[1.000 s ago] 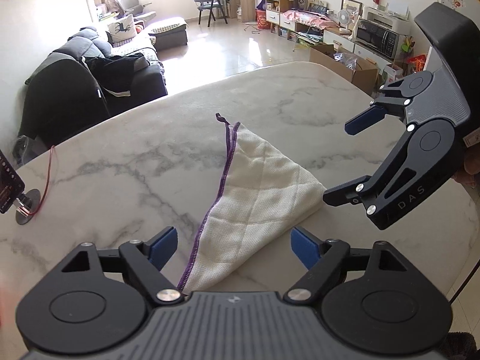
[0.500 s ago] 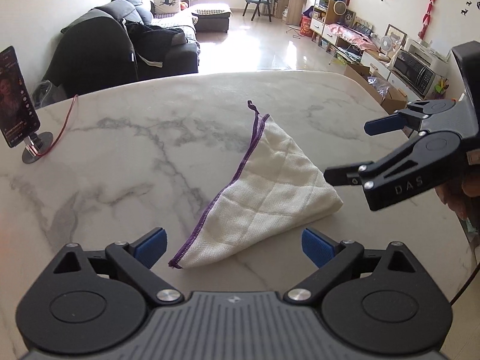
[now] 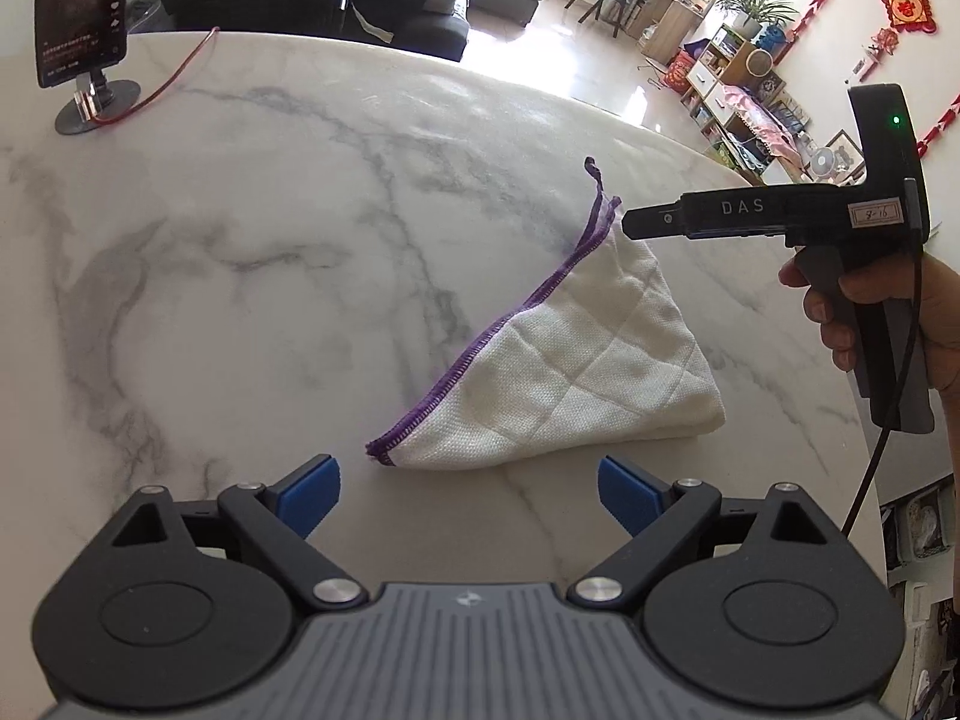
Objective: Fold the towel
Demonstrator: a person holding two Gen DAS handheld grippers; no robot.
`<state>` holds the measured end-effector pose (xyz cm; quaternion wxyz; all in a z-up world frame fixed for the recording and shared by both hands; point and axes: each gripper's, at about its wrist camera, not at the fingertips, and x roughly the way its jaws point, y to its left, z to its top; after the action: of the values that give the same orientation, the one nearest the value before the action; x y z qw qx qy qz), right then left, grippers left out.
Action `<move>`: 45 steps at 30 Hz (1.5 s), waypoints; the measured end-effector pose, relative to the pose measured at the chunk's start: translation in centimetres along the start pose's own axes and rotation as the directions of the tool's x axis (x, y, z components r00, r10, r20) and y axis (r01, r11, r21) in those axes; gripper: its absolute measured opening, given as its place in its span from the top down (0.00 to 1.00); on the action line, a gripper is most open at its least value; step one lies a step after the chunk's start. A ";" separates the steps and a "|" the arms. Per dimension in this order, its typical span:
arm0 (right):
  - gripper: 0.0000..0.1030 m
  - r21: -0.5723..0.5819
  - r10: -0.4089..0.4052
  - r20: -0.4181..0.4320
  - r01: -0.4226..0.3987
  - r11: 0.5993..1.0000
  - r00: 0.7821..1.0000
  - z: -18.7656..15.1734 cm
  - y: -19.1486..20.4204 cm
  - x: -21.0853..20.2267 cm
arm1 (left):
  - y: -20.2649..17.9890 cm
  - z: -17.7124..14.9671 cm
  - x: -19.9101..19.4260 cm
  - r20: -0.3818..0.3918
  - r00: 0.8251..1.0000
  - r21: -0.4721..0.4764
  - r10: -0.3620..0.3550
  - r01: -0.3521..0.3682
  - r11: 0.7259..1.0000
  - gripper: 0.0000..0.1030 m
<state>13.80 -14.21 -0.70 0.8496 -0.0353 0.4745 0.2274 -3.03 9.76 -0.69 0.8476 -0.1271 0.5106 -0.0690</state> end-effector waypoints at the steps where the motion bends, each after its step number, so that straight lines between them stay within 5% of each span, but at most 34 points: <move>1: 0.26 0.004 0.002 -0.007 -0.002 1.000 1.000 0.3 -0.1 0.6 | 0.1 0.1 0.3 -0.006 1.000 -0.012 0.003 -0.003 1.000 0.23; 6: 0.42 0.013 0.029 -0.029 -0.029 0.999 0.999 0.8 -0.1 2.4 | 1.0 0.6 1.4 0.009 1.000 -0.072 0.025 -0.025 0.997 0.37; 9: 0.64 -0.012 0.032 -0.020 -0.033 0.999 0.999 0.7 0.1 2.5 | 1.2 0.8 1.5 0.022 0.999 -0.079 0.042 -0.040 0.996 0.46; 13: 0.84 -0.023 0.030 -0.014 -0.030 0.999 0.999 0.5 -0.1 2.1 | 1.3 0.7 1.7 0.038 0.998 -0.068 0.056 -0.054 0.996 0.76; 39: 0.84 0.084 -0.051 0.009 0.051 0.995 0.999 -9.2 -1.8 -4.8 | 0.3 8.1 5.9 0.011 0.996 0.152 0.091 -0.091 0.984 0.79; 43: 0.80 0.059 -0.059 0.003 0.059 0.997 0.998 -9.9 -1.0 -5.3 | -0.2 8.7 6.4 0.008 0.995 0.201 0.101 -0.100 0.974 0.77; 45: 0.73 0.056 -0.068 -0.001 0.068 0.996 0.998 -9.8 -1.0 -5.5 | -0.6 8.8 6.4 0.006 0.992 0.234 0.123 -0.121 0.965 0.66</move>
<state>3.99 -19.73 -1.72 0.8579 -0.0274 0.4787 0.1848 7.79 8.88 -2.01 0.8572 0.0055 0.5092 -0.0769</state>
